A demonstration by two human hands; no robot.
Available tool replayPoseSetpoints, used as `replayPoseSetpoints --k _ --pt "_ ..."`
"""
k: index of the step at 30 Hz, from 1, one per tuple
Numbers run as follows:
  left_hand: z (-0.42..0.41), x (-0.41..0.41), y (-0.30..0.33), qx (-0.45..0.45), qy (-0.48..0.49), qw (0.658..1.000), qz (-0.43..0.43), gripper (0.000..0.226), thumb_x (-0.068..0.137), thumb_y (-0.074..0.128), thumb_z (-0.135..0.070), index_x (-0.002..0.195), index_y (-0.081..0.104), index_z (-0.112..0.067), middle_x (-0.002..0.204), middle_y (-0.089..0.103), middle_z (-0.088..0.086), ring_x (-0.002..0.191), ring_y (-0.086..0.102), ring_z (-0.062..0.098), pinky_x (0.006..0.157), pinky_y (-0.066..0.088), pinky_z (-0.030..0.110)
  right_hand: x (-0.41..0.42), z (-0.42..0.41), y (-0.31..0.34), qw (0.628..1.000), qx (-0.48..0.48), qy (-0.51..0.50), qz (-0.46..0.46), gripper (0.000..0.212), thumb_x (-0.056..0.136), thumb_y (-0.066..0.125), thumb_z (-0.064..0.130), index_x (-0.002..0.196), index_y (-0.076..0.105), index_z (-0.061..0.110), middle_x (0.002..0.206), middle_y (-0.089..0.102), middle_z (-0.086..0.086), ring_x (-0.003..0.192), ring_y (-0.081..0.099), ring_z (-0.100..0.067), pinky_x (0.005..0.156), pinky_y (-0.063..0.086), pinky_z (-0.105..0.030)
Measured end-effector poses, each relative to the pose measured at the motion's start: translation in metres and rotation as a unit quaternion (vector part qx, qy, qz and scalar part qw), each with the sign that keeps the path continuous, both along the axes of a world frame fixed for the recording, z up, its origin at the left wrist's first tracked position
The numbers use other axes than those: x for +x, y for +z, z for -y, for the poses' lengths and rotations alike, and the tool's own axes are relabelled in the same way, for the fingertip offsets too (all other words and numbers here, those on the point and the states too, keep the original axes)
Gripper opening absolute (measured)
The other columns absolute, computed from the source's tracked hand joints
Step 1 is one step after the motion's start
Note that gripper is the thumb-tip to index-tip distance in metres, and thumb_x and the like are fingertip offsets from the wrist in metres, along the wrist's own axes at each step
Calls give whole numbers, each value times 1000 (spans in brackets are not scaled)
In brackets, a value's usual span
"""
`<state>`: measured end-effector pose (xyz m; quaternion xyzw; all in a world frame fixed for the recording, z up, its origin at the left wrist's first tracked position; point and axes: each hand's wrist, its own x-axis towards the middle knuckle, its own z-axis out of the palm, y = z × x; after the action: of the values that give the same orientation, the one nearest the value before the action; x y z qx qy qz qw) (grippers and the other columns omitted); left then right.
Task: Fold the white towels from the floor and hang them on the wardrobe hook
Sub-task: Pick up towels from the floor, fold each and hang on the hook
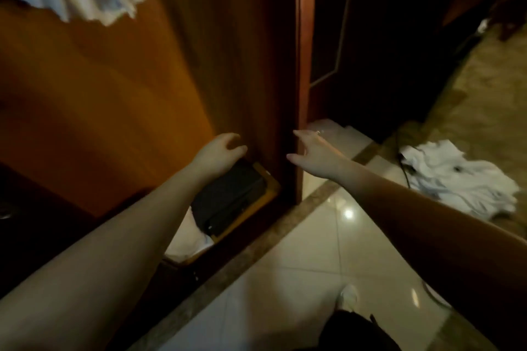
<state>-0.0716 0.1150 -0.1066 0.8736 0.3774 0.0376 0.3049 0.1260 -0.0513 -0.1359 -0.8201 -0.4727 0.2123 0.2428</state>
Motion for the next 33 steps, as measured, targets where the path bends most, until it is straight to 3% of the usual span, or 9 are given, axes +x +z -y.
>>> replayPoseSetpoints --k 7,12,19,23,27,33 --pt "58 118 -79 -79 -42 994 -59 51 99 51 -51 146 45 -32 150 46 -2 131 49 20 96 44 34 78 99 -109 993 -64 -94 -43 72 95 60 45 155 35 14 160 35 -9 145 33 -30 118 30 -41" --pt "107 222 -124 -101 -66 988 -99 52 98 56 -45 146 47 -28 150 46 -2 133 47 20 89 38 31 153 169 -166 977 -131 -138 -96 70 96 58 44 155 34 16 160 33 -4 146 31 -26 117 28 -40" --pt "171 354 -181 -118 -115 972 -169 52 98 57 -42 145 49 -21 147 50 6 128 52 26 89 42 30 263 254 -207 951 -206 -191 -126 65 97 58 42 153 38 16 158 37 -6 144 35 -28 117 32 -43" --pt "195 415 -207 -116 -154 956 -220 52 97 57 -41 145 48 -22 150 47 8 133 49 28 104 43 37 311 289 -226 937 -226 -225 -141 62 97 58 42 151 42 15 156 40 -7 141 38 -29 115 34 -43" --pt "211 478 -225 -100 -180 942 -263 52 98 54 -41 146 47 -23 151 47 7 134 47 29 109 41 39 353 307 -244 926 -244 -244 -151 62 97 56 42 151 41 15 157 39 -6 142 37 -28 114 34 -43" --pt "225 586 -259 -100 -229 930 -271 48 99 58 -28 143 51 -11 150 47 12 134 47 29 102 37 30 430 320 -272 913 -288 -245 -151 62 98 51 45 153 39 19 162 31 -1 148 28 -25 116 26 -43"
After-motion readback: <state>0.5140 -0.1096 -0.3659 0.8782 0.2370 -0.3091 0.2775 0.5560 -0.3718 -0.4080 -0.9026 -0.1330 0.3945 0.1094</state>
